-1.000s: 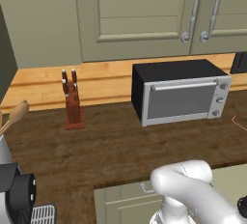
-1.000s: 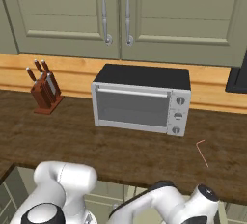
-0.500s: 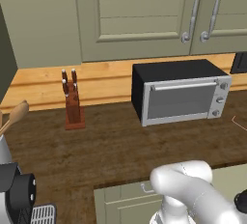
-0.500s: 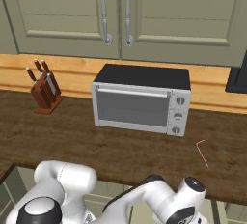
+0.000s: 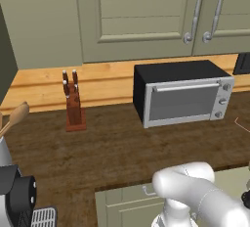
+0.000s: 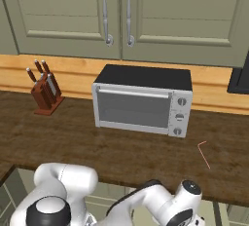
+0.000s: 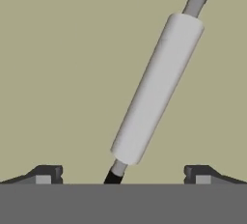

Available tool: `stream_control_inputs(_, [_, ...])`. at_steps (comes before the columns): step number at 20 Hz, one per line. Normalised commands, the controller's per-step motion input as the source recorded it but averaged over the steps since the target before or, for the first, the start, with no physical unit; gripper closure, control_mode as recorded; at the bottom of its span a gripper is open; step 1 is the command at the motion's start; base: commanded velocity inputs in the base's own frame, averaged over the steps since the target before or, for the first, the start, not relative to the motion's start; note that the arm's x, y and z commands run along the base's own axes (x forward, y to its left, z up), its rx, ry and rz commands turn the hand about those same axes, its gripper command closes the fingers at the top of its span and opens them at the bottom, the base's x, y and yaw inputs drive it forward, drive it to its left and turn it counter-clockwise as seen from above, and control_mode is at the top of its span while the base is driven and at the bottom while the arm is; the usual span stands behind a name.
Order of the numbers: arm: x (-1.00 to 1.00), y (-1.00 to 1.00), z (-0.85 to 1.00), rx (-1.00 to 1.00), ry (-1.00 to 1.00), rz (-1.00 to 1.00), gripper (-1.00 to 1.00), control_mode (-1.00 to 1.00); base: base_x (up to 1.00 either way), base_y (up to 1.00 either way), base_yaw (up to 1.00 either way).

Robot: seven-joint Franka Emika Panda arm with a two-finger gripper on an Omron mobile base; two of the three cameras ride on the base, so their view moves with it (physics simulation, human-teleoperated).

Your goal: Pick the rolling pin from the drawer and place it on the counter.

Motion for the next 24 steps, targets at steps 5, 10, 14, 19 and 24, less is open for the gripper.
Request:
stream_control_inputs(5, [0.0,0.0,-0.45,0.0,0.0,0.0,-1.0,-1.0,0.0,0.0,0.0])
stream_control_inputs(10, [0.0,-0.05,-0.41,0.0,0.0,0.0,-1.0,-1.0,0.0,0.0,0.0])
stream_control_inputs(14, [0.0,-0.23,-0.3,0.0,0.0,0.0,-1.0,-1.0,0.0,0.0,0.0])
stream_control_inputs(19, [0.0,-0.18,-0.22,0.0,0.0,0.0,-1.0,-1.0,0.0,0.0,0.0])
stream_control_inputs(24, [0.0,0.0,0.0,0.0,0.0,0.0,1.0,-1.0,0.0,0.0,0.0])
